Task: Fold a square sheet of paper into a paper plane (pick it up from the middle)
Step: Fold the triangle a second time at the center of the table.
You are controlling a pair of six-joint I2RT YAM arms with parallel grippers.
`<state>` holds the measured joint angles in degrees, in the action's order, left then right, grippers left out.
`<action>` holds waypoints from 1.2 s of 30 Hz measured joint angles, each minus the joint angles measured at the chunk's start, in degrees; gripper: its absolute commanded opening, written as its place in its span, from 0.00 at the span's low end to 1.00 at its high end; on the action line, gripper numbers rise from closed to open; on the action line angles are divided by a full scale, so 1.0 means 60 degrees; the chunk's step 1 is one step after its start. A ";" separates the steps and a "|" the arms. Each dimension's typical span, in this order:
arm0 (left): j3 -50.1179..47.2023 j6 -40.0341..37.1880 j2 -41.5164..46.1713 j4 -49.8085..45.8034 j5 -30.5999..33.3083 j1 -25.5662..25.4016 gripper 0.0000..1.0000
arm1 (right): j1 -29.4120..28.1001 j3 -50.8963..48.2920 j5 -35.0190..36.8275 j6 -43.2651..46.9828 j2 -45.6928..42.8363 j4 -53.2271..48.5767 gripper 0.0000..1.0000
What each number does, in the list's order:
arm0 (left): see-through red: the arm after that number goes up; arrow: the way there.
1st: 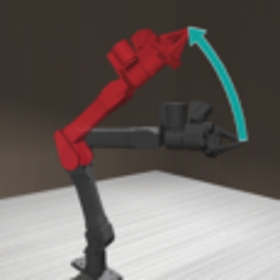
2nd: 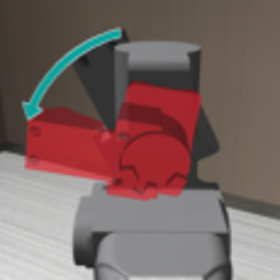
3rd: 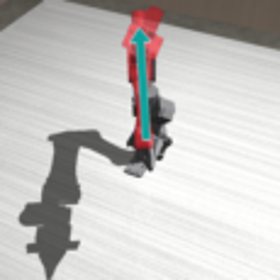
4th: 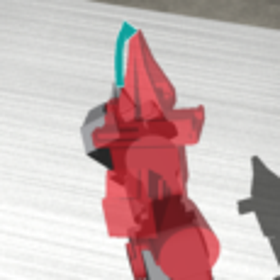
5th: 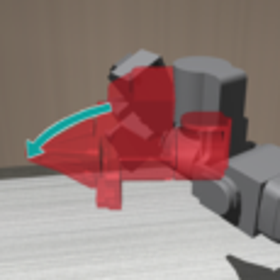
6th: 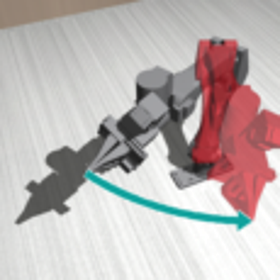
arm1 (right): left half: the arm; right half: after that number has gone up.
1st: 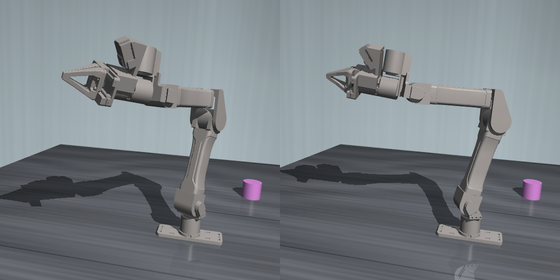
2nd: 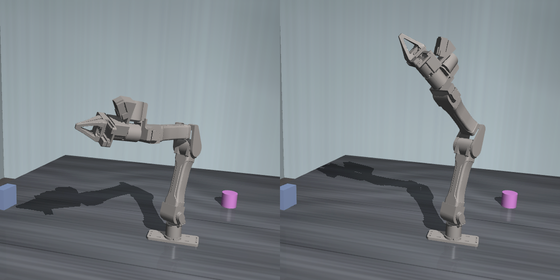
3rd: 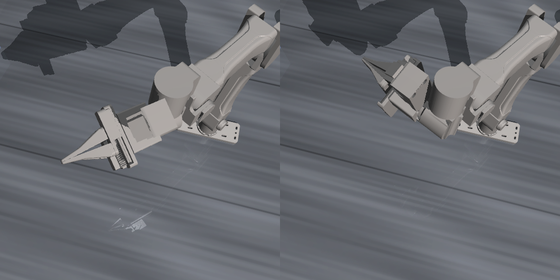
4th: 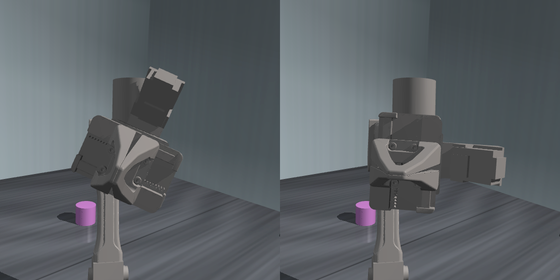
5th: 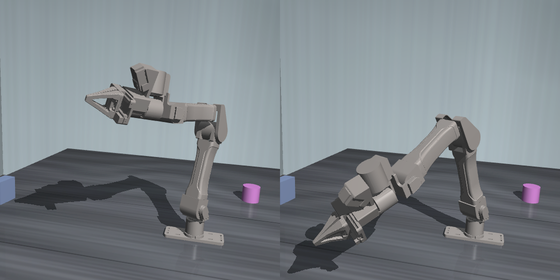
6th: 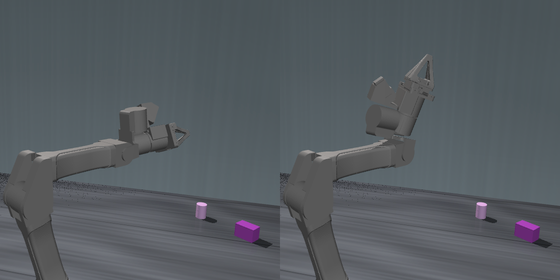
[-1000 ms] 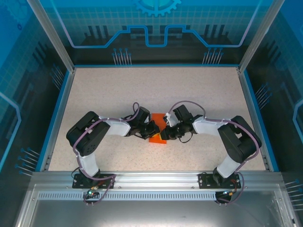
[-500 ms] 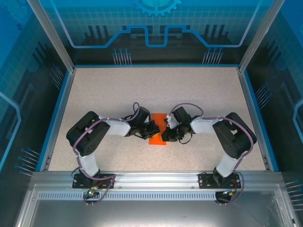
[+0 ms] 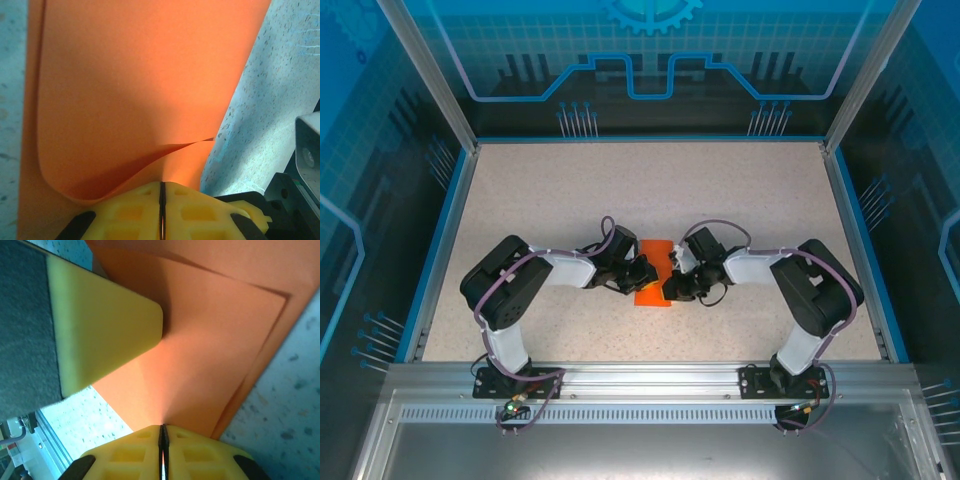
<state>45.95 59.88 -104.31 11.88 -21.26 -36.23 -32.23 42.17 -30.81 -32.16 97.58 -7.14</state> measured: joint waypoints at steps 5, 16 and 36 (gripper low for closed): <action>0.0004 0.0000 0.0000 0.0000 -0.0004 0.0000 0.10 | -0.0007 -0.0073 -0.0029 -0.0025 -0.0146 -0.0284 0.12; 0.0011 -0.0033 0.0000 -0.0022 -0.0004 -0.0022 0.10 | 0.0025 -0.0339 -0.0025 -0.0040 -0.0251 -0.0124 0.11; 0.0051 -0.0040 0.0000 -0.0106 0.0000 -0.0044 0.10 | 0.0189 -0.0637 -0.0131 -0.0313 -0.1082 -0.0707 0.10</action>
<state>46.26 59.64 -104.31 11.25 -21.26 -36.49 -31.09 38.35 -31.59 -34.04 91.09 -11.38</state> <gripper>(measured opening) 0.101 0.099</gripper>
